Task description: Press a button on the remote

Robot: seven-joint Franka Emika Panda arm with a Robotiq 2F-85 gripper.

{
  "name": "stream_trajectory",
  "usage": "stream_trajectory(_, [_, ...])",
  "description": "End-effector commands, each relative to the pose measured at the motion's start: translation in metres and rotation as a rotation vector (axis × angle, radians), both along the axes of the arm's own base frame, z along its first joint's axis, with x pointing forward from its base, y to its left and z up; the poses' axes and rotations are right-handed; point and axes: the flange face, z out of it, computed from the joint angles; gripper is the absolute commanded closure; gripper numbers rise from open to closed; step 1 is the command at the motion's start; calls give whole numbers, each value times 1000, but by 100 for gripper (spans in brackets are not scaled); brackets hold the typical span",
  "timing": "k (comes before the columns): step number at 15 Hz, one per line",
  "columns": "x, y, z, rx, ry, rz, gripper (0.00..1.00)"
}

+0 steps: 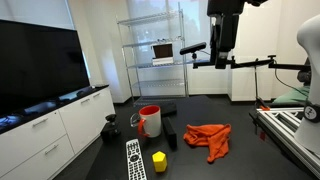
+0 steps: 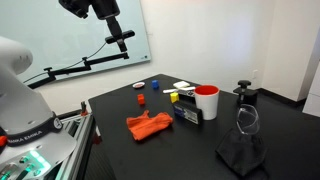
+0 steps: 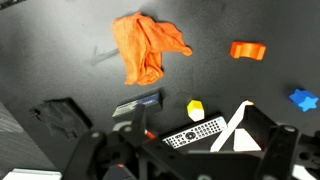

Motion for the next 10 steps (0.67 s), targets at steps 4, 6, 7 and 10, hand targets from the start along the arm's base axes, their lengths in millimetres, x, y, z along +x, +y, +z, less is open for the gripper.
stream_trajectory(4, [52,43,44,101,-100,146,0])
stream_trajectory(6, [77,60,56,126,-124,162,0])
stream_trajectory(7, [90,66,60,142,-126,170,0])
stream_trajectory(10, [126,79,66,170,-127,166,0])
